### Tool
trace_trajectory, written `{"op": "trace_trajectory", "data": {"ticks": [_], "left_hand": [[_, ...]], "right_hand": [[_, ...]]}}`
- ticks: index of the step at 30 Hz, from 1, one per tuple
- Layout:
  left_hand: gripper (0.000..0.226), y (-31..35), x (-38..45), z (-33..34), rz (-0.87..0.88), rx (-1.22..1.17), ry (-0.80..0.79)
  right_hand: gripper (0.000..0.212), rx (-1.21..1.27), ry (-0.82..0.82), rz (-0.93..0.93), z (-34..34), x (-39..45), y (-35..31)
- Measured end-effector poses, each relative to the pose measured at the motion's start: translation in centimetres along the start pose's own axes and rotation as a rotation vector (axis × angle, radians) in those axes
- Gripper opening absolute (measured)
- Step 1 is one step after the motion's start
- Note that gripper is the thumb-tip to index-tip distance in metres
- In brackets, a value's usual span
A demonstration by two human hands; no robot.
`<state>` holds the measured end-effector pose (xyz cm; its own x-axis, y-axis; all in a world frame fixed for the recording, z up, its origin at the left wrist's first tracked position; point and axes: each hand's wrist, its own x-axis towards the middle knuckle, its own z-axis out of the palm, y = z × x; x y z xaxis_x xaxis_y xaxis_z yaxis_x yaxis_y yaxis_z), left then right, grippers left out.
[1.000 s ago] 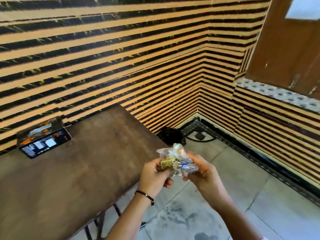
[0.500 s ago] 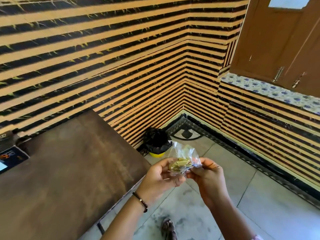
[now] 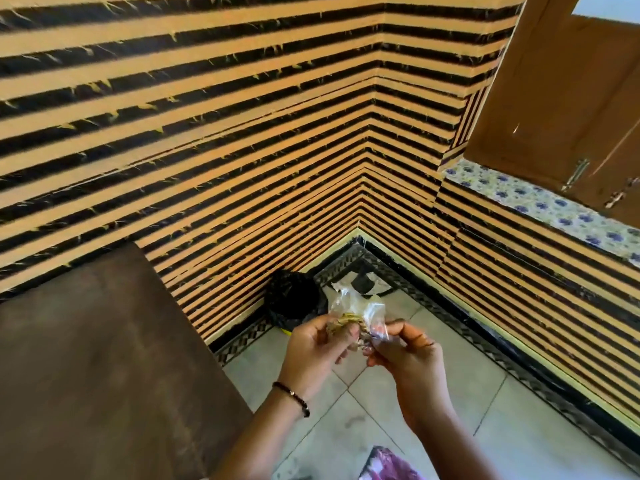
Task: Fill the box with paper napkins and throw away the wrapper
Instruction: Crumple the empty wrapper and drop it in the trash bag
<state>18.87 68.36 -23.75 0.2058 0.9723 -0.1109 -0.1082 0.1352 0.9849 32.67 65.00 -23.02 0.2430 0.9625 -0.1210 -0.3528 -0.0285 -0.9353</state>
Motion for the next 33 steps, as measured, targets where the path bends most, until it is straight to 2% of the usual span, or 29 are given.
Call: {"op": "trace_trajectory", "data": {"ticks": [1, 5, 8, 11, 16, 20, 23, 27, 30, 33], "left_hand": [[0.014, 0.0, 0.8, 0.2, -0.013, -0.025, 0.029], [0.006, -0.3, 5.3, 1.5, -0.045, -0.035, 0.175], [0.008, -0.3, 8.1, 3.3, -0.054, -0.041, 0.251], [0.014, 0.1, 11.0, 5.7, -0.055, -0.015, 0.296], [0.019, 0.1, 15.2, 8.8, -0.031, 0.028, 0.379], [0.012, -0.8, 17.0, 9.3, -0.057, 0.057, 0.462], [0.028, -1.0, 18.3, 8.4, -0.090, 0.072, 0.447], [0.044, -1.6, 20.8, 5.7, -0.116, 0.003, 0.395], [0.042, -2.4, 23.5, 3.0, -0.117, -0.019, 0.375], [0.030, -3.2, 26.3, 0.3, -0.148, 0.004, 0.353]], "right_hand": [[0.021, -0.044, -0.041, -0.015, -0.2, 0.8, -0.1], [0.044, -0.368, -0.270, -0.069, -1.7, 6.0, -0.2], [0.059, -0.640, -0.347, -0.249, -3.3, 10.1, -0.1], [0.065, -0.778, -0.419, -0.438, -5.8, 15.0, -0.9], [0.051, -0.755, -0.572, -0.554, -8.2, 21.9, -2.6], [0.046, -0.722, -0.623, -0.581, -8.6, 25.7, -1.7], [0.038, -0.649, -0.645, -0.601, -8.0, 28.2, -0.5], [0.021, -0.588, -0.678, -0.500, -6.5, 31.4, 1.7], [0.019, -0.615, -0.711, -0.433, -4.7, 33.6, 2.7], [0.018, -0.675, -0.728, -0.375, -2.3, 35.9, 3.4]]}}
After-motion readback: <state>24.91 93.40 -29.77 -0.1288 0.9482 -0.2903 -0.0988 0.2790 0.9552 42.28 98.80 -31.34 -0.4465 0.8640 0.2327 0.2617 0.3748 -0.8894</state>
